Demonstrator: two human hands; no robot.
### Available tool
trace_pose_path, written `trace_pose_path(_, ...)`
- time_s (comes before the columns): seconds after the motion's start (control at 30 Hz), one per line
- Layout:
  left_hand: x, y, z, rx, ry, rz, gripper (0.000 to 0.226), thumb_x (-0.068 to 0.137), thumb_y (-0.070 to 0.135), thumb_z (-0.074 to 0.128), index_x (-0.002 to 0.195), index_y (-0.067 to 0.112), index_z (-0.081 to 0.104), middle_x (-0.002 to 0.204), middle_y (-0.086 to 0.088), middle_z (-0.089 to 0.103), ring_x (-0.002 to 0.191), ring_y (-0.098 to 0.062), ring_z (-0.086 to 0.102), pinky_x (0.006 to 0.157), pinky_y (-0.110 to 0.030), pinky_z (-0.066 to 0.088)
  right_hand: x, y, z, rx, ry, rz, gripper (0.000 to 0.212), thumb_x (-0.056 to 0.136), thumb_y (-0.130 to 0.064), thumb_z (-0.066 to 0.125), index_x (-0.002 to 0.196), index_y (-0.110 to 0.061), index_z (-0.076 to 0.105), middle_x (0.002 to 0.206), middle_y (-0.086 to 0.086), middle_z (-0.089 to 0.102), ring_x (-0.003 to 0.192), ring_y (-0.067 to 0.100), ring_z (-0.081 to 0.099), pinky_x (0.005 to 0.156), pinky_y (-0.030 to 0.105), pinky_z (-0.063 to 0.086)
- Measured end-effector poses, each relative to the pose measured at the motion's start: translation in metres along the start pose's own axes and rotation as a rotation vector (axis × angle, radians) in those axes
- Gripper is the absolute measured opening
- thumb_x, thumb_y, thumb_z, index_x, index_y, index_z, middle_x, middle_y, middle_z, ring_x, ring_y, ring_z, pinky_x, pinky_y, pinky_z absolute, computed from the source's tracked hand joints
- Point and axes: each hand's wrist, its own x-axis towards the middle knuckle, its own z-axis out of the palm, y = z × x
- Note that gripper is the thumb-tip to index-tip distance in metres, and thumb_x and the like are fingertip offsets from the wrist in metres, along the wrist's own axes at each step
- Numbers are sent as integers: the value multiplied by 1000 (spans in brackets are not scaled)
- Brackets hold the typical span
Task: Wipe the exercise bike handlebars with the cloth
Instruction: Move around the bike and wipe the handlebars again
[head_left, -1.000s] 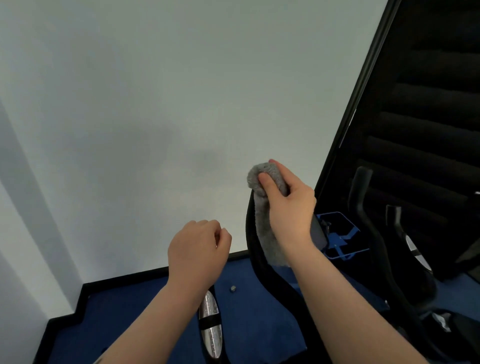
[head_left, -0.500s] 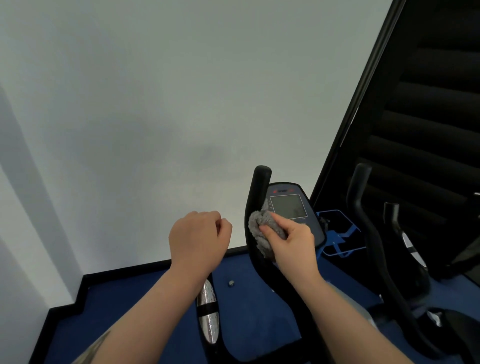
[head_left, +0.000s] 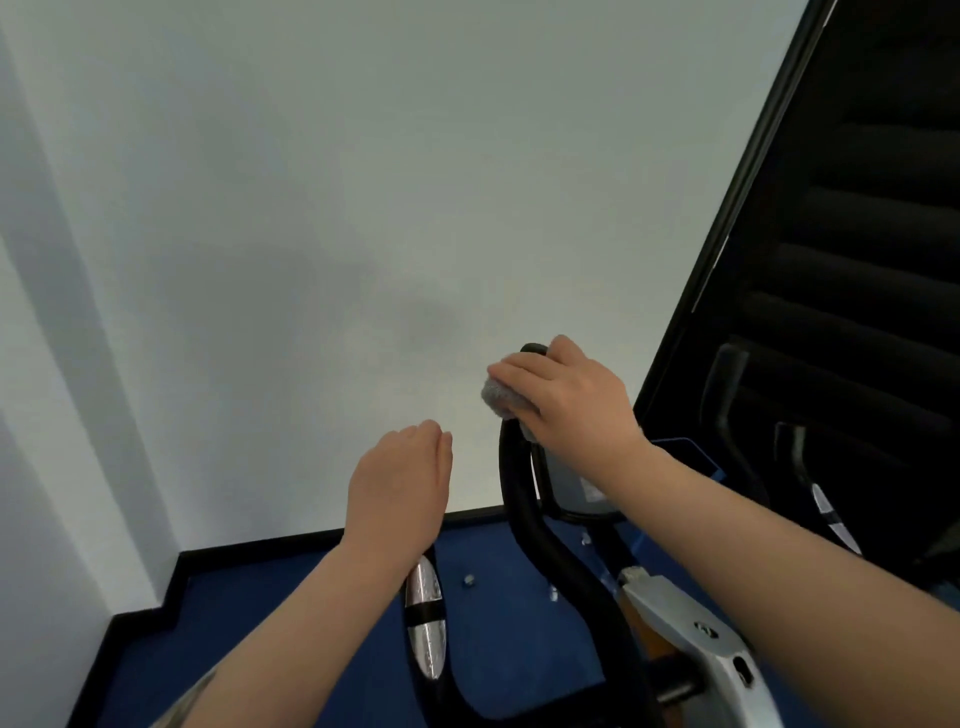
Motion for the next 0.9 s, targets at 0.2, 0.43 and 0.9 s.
trace_pose_path(0.2,1,-2,2,1,-8,-20,33,98,29,33,68,15,36,61,-1,43,59,-23,43,55,-33,29,-35,-14,15,211,-313,33,21,91,-25,58,107,-18,68,105,-6,70,85,21,56,64,39,51)
trace_pose_path(0.43,-3,0,-3,-37,-53,-58,33,98,28,33,77,10,50,75,-6,57,73,-26,51,65,-41,41,-56,-16,4,555,-571,98,25,92,-36,56,113,-25,63,100,-11,65,89,12,47,78,35,45)
trace_pose_path(0.9,-155,62,-25,-452,-52,-41,27,92,28,47,118,29,55,134,17,46,130,-2,37,107,-38,36,-205,-41,-49,856,-450,475,20,88,-27,64,108,-30,66,96,-13,65,93,4,53,84,18,39)
